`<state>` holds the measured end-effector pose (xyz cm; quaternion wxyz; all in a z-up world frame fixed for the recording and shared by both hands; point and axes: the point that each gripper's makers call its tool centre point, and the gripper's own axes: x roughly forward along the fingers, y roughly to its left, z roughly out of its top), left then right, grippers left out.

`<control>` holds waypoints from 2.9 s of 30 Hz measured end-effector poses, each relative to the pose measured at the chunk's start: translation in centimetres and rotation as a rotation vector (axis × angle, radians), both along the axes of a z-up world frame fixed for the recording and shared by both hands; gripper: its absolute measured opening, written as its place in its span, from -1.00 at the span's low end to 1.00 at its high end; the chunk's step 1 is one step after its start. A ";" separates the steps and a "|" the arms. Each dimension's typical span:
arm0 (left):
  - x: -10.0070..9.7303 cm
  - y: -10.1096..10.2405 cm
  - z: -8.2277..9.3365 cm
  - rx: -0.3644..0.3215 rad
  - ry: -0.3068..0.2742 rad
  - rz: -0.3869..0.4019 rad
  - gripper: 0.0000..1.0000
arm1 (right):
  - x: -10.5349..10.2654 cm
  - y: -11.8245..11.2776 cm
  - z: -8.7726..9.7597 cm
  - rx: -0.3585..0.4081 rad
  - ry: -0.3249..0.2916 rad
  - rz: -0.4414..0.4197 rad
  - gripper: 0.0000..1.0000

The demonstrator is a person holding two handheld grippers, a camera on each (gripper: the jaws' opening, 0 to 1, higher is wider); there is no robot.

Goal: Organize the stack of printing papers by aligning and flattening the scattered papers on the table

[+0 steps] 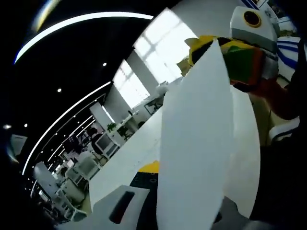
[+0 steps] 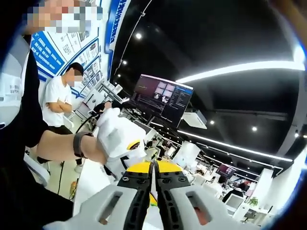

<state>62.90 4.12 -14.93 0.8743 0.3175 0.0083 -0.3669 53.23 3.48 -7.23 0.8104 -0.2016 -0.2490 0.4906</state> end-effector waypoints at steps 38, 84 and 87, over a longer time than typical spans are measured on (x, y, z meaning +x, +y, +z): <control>0.4 6.5 2.9 -0.248 -0.055 0.119 -0.89 | 2.4 -4.6 -0.5 0.046 0.063 -0.106 -0.85; 0.5 15.5 3.1 -0.732 -0.160 0.246 -0.88 | 4.7 -8.8 -2.9 0.058 0.145 -0.208 -0.75; 0.5 15.7 2.5 -0.734 -0.157 0.257 -0.88 | 4.7 -8.8 -3.0 0.058 0.147 -0.210 -0.75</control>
